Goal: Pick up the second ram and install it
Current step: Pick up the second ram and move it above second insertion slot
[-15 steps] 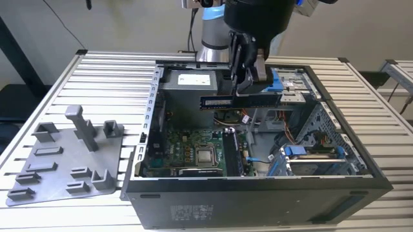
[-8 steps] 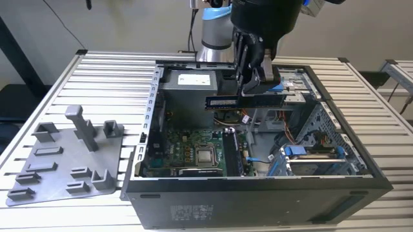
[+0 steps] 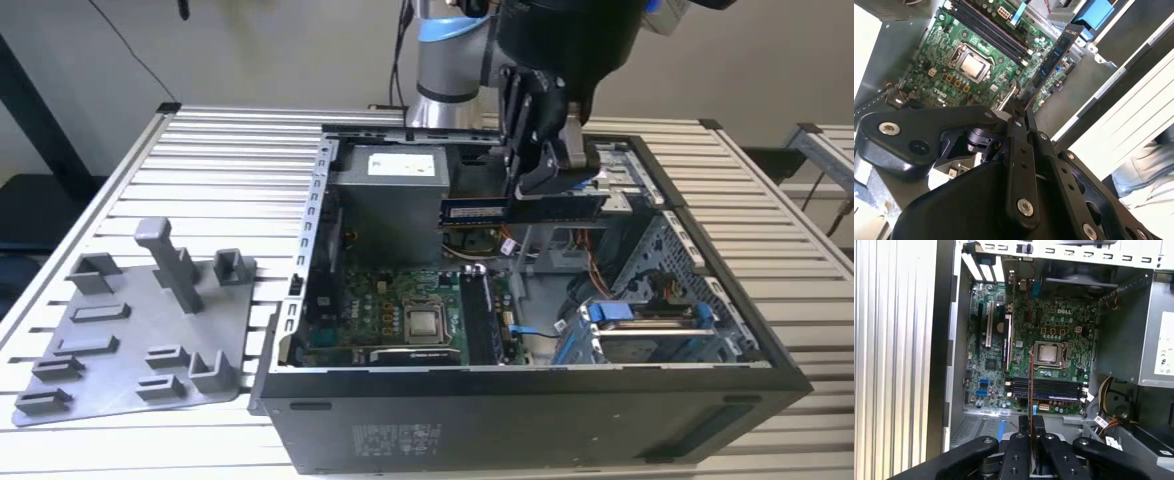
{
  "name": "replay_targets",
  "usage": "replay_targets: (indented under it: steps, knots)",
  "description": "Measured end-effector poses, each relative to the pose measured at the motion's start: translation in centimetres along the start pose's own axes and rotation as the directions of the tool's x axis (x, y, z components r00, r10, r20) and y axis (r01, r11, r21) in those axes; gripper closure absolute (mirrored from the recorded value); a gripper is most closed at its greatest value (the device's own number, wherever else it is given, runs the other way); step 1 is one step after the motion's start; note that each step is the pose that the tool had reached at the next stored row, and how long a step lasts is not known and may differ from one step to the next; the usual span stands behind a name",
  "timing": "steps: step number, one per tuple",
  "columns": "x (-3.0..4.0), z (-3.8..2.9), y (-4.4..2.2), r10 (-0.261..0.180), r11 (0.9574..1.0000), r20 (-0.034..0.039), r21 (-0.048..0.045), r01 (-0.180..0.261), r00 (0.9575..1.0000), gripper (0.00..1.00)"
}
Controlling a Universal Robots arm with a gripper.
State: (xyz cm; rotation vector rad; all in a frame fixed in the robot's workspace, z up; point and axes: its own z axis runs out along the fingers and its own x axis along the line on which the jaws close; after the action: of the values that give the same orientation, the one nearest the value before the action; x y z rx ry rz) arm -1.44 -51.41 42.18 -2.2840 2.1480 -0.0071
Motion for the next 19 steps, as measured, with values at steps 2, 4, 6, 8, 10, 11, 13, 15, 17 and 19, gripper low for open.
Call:
replay_targets:
  steps: [2,4,6,8,10,11,13,15,17,19]
  knots:
    - [0.01,0.00,-0.22,0.000,1.0000,0.0000,0.0000,0.000,1.0000,0.86]
    - [0.03,0.00,-0.43,0.000,1.0000,0.0000,0.0000,0.000,1.0000,0.86]
    - [0.04,0.01,-0.64,0.000,1.0000,0.0000,0.0000,0.000,1.0000,0.86]
    - [0.05,0.01,-0.81,0.000,1.0000,0.0001,0.0000,0.000,1.0000,0.86]
    - [0.06,0.01,-0.95,0.000,1.0000,0.0000,0.0000,0.000,1.0000,0.86]
    - [0.06,0.01,-1.04,0.000,1.0000,0.0001,0.0000,0.000,1.0000,0.86]
    - [0.07,0.01,-1.22,0.000,1.0000,0.0001,0.0000,0.000,1.0000,0.86]
    - [0.09,0.01,-1.39,0.000,1.0000,0.0000,0.0000,0.000,1.0000,0.86]
    - [0.10,0.01,-1.63,0.000,1.0000,0.0000,0.0000,0.000,1.0000,0.86]
    - [0.11,0.02,-1.86,0.000,1.0000,0.0001,0.0000,0.000,1.0000,0.86]
